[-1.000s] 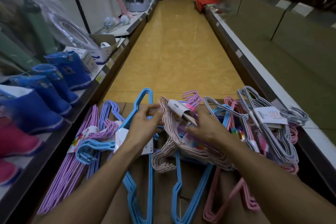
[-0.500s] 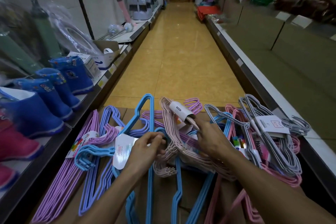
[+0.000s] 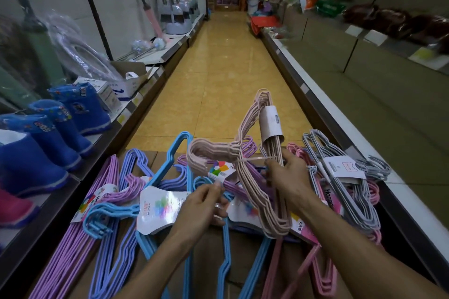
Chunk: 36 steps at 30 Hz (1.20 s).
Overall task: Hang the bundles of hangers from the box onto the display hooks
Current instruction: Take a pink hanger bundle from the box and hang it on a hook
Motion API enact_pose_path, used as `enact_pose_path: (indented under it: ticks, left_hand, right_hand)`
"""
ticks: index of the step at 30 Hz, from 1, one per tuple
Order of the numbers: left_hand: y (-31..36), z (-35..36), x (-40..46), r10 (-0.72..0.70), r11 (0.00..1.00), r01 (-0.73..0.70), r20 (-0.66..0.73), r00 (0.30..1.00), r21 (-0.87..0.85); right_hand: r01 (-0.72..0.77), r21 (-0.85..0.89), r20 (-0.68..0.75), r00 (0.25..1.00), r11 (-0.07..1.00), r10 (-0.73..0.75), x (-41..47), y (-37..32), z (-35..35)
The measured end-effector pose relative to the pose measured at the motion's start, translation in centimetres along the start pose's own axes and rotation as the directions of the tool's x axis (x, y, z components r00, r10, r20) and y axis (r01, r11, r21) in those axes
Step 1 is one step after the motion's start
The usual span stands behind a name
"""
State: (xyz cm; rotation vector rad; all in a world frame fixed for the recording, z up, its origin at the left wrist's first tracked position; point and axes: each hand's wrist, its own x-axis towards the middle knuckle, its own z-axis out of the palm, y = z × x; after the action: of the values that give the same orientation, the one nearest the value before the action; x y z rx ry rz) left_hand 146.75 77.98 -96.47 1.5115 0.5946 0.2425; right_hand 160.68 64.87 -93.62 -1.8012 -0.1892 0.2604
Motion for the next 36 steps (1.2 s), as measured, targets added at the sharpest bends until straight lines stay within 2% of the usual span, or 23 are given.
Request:
enact_pose_path:
  ticks: [2, 5, 7, 9, 12, 15, 19, 21, 23, 26, 28, 31, 34, 36]
  left_hand:
    - [0.3, 0.5, 0.2, -0.003, 1.000, 0.003, -0.008, 1.000, 0.021]
    - [1.3, 1.1, 0.7, 0.015, 0.996, -0.015, -0.006, 1.000, -0.088]
    - [2.0, 1.4, 0.9, 0.052, 0.988, -0.054, -0.023, 0.998, -0.146]
    - [2.5, 1.4, 0.7, 0.077, 0.986, -0.091, -0.104, 0.992, -0.139]
    - [2.1, 1.1, 0.4, 0.101, 0.993, -0.113, -0.213, 0.972, -0.046]
    - [1.8, 0.4, 0.2, 0.136, 0.987, -0.154, -0.292, 0.947, -0.040]
    - [1.8, -1.8, 0.2, 0.256, 0.967, -0.246, -0.335, 0.907, 0.073]
    - [2.1, -2.9, -0.2, 0.336, 0.941, -0.299, -0.321, 0.886, 0.158]
    - [2.2, -3.8, -0.5, 0.425, 0.898, -0.357, -0.294, 0.856, 0.257]
    - [2.4, -4.8, -0.9, 0.452, 0.868, -0.369, -0.220, 0.864, 0.332]
    - [2.6, -5.3, -1.0, 0.476, 0.843, -0.390, -0.177, 0.861, 0.370]
    - [3.3, -5.7, -1.2, 0.514, 0.800, -0.419, -0.130, 0.848, 0.429]
    - [4.6, -6.6, -1.8, 0.487, 0.789, -0.378, -0.118, 0.865, 0.484]
    - [6.1, -7.3, -2.7, 0.491, 0.759, -0.376, -0.088, 0.867, 0.532]
  right_hand:
    - [-0.071, 0.158, 0.012, 0.997, 0.985, 0.070, -0.6, -0.4, 0.8]
    - [-0.111, 0.267, 0.036, 0.994, 0.957, 0.105, -1.3, -0.4, 2.3]
    - [-0.090, 0.265, 0.051, 0.996, 0.960, 0.079, -1.8, -0.2, 3.3]
    - [-0.047, 0.243, 0.066, 0.997, 0.969, 0.031, -2.3, -0.2, 4.2]
    - [0.078, 0.086, 0.054, 0.995, 0.993, -0.083, -3.2, -0.6, 5.0]
    - [0.143, 0.092, 0.180, 0.971, 0.986, -0.157, -3.9, -1.1, 5.0]
    - [0.073, 0.132, 0.408, 0.905, 0.989, -0.121, -4.2, -1.3, 4.2]
    - [0.112, 0.039, 0.383, 0.916, 0.993, -0.118, -4.0, -1.0, 3.9]
    - [0.150, -0.036, 0.276, 0.952, 0.988, -0.134, -3.7, -0.5, 3.7]
    - [0.247, -0.118, 0.121, 0.965, 0.962, -0.233, -3.2, -0.4, 3.3]
    - [0.364, -0.244, 0.046, 0.930, 0.899, -0.364, -2.9, -0.8, 3.0]
    - [0.491, -0.526, 0.045, 0.832, 0.695, -0.553, -2.9, -2.0, 2.7]
    - [0.528, -0.739, 0.168, 0.746, 0.418, -0.645, -3.3, -3.7, 2.8]
    - [0.571, -0.779, 0.290, 0.693, 0.258, -0.660, -3.8, -5.3, 2.7]
